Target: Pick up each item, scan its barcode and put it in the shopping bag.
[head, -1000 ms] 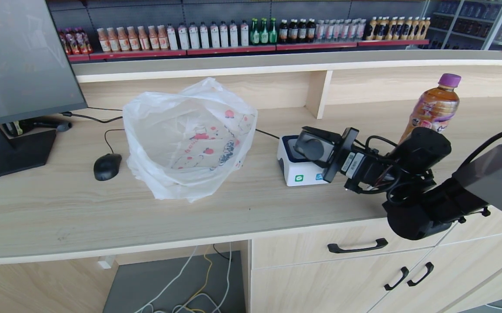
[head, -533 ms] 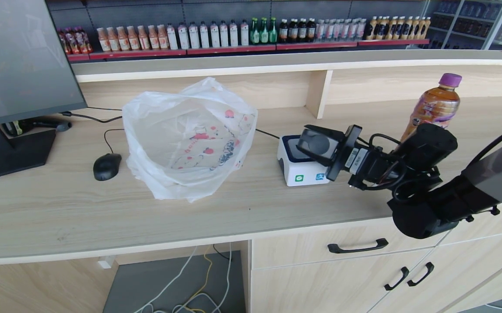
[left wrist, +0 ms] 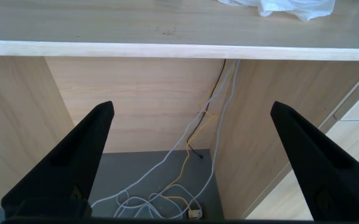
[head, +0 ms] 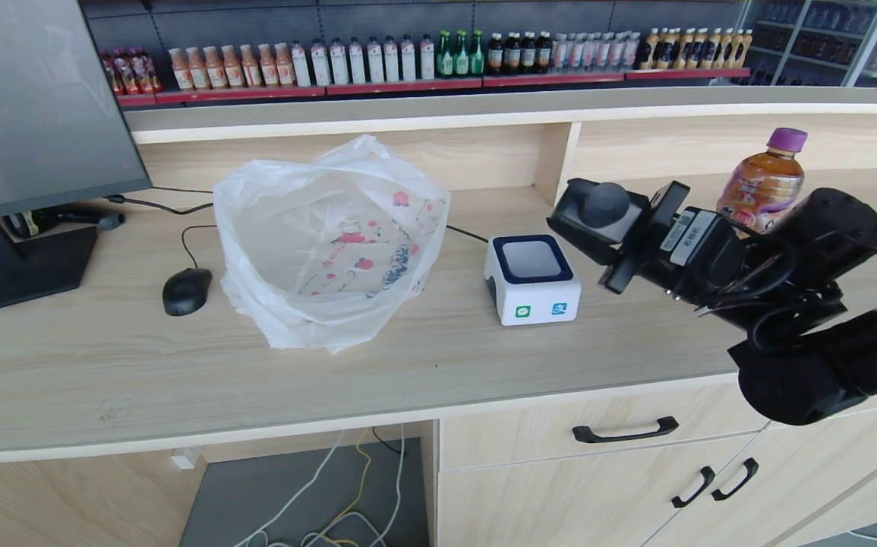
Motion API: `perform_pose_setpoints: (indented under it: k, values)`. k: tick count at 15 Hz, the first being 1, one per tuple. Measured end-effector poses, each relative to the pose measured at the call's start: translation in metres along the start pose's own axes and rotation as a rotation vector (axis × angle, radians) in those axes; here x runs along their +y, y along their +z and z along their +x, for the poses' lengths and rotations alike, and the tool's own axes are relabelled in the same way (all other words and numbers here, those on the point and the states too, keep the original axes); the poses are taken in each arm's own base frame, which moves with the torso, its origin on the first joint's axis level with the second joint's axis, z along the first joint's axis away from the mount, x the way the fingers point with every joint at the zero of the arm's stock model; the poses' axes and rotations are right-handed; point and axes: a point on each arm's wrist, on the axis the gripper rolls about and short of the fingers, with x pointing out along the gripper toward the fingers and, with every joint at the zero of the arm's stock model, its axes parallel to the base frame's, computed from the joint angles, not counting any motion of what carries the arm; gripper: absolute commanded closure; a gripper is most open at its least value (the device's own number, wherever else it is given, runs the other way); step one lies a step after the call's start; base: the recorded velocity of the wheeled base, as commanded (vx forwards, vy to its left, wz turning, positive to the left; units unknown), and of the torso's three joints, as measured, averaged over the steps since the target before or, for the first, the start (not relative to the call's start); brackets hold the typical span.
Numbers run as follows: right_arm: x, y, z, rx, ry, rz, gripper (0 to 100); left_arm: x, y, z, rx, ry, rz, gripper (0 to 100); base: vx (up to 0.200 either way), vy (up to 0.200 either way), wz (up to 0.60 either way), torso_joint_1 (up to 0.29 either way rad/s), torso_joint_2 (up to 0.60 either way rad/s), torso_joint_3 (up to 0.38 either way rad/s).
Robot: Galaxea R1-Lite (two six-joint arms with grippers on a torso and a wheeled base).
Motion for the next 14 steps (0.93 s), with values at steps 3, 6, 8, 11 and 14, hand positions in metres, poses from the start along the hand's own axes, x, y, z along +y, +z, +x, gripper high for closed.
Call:
perform_pose_setpoints:
  k: [3, 6, 8, 11, 14]
  values:
    - [-0.009, 0.023, -0.012, 0.026, -0.059, 0.05, 100, 0.0, 0.0, 0.0, 0.0, 0.0, 0.0, 0, 0.0, 0.0, 0.0, 0.0, 0.0, 0.0]
    - [-0.014, 0.046, -0.027, 0.069, -0.123, 0.11, 100, 0.0, 0.0, 0.0, 0.0, 0.0, 0.0, 0, 0.0, 0.0, 0.0, 0.0, 0.0, 0.0]
    - [-0.013, 0.061, -0.04, 0.09, -0.138, 0.137, 100, 0.0, 0.0, 0.0, 0.0, 0.0, 0.0, 0, 0.0, 0.0, 0.0, 0.0, 0.0, 0.0]
    - [-0.012, 0.08, -0.057, 0.122, -0.184, 0.207, 100, 0.0, 0.0, 0.0, 0.0, 0.001, 0.0, 0, 0.0, 0.0, 0.0, 0.0, 0.0, 0.0]
    - [-0.012, 0.093, -0.07, 0.144, -0.261, 0.385, 100, 0.0, 0.0, 0.0, 0.0, 0.001, 0.003, 0, 0.0, 0.0, 0.0, 0.0, 0.0, 0.0]
